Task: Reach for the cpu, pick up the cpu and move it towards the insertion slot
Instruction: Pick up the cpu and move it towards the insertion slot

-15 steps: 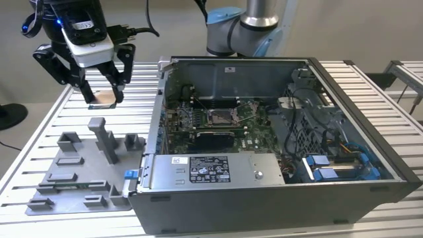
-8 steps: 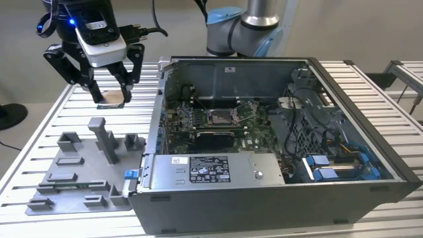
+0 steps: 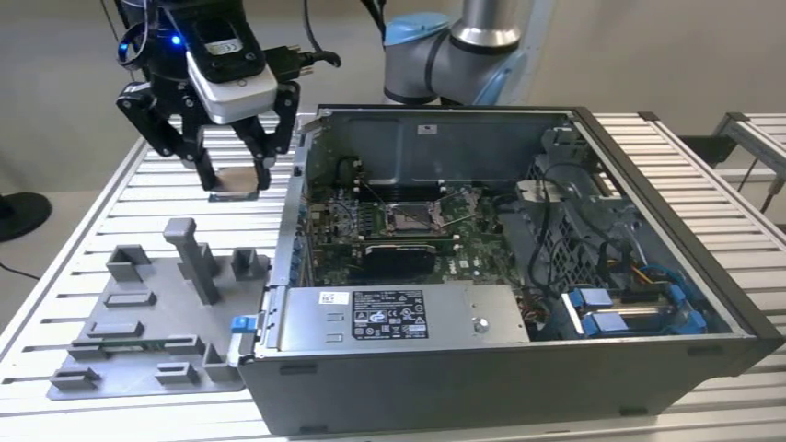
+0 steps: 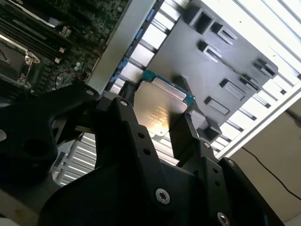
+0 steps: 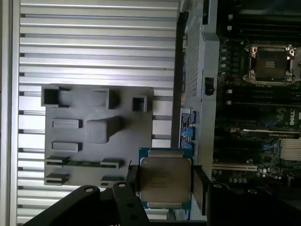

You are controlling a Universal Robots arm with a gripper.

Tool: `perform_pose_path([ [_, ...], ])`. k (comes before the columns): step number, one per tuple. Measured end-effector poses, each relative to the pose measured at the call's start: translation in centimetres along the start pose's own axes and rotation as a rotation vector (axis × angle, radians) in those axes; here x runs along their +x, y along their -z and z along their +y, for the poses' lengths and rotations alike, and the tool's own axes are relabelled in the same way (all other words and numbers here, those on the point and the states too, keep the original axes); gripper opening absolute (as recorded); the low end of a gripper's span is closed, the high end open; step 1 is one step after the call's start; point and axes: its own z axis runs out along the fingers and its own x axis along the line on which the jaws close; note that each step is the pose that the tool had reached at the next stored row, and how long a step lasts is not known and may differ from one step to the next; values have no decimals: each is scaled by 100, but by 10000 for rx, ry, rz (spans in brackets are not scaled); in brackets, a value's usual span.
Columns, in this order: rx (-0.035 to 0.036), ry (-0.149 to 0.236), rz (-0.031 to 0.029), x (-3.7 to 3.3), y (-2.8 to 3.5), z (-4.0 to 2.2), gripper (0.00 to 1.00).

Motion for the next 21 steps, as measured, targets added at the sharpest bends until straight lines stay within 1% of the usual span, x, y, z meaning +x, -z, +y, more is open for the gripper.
perform_pose_path([
  [21, 0, 0, -1, -956, 4, -16, 0],
])
